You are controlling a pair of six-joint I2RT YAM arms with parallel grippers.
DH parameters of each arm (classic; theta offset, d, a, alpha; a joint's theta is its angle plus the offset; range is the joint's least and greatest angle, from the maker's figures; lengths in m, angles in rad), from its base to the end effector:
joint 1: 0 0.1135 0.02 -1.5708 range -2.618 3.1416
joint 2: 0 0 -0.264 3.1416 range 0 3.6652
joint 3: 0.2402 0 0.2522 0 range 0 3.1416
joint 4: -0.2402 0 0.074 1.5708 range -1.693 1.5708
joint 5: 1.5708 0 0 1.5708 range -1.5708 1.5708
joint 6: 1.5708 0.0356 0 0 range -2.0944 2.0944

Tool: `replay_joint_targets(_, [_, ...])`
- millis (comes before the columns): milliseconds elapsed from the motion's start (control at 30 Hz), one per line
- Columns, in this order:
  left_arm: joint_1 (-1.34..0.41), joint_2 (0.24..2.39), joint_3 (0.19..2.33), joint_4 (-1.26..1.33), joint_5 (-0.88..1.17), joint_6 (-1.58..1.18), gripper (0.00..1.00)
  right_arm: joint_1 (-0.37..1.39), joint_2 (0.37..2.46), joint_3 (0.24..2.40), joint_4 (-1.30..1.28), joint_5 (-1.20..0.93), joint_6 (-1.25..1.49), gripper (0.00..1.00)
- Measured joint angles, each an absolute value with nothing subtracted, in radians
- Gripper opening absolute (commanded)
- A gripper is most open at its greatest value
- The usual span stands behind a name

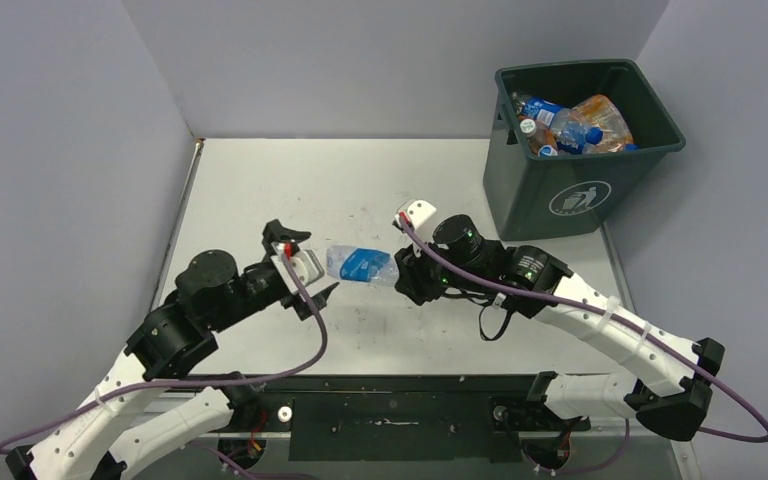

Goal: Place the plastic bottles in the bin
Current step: Place the plastic bottle in the trash bin.

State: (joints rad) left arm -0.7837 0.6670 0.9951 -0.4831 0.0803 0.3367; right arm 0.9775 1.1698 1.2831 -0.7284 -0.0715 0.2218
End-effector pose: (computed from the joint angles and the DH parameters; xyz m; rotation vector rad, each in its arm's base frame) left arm 0.0924 -0.0961 0.3957 0.9756 1.4428 -0.3984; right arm 0.1338 0.2029 0.3807 -0.8827 2.1092 0.7356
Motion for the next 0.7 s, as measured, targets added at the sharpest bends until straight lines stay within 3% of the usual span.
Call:
replay_joint_targets(300, [-0.926,0.823,1.000,-0.628,0.099,0.644,0.99,0.978,1.217,1.380,-0.839,-0.165,0.195,0.05])
replay_joint_targets(367, [-0.949,0.854,0.999,-0.632,0.075,0.678,0.85,0.978,1.226,1.392,-0.839,-0.188,0.195,0.05])
replay_joint_targets(500, [-0.982,0.857,0.958,-0.578,-0.030,0.748,0.48,0.978,1.235,1.399,-0.841,-0.231,0.195,0.05])
replay_joint_targets(667, [-0.994,0.838,0.884,-0.494,-0.104,0.821,0.33,0.978,1.240,1.416,-0.841,-0.252,0.197,0.05])
replay_joint_targets(700, [-0.997,0.833,0.877,-0.477,-0.109,0.828,0.28,0.976,1.240,1.419,-0.841,-0.252,0.198,0.15])
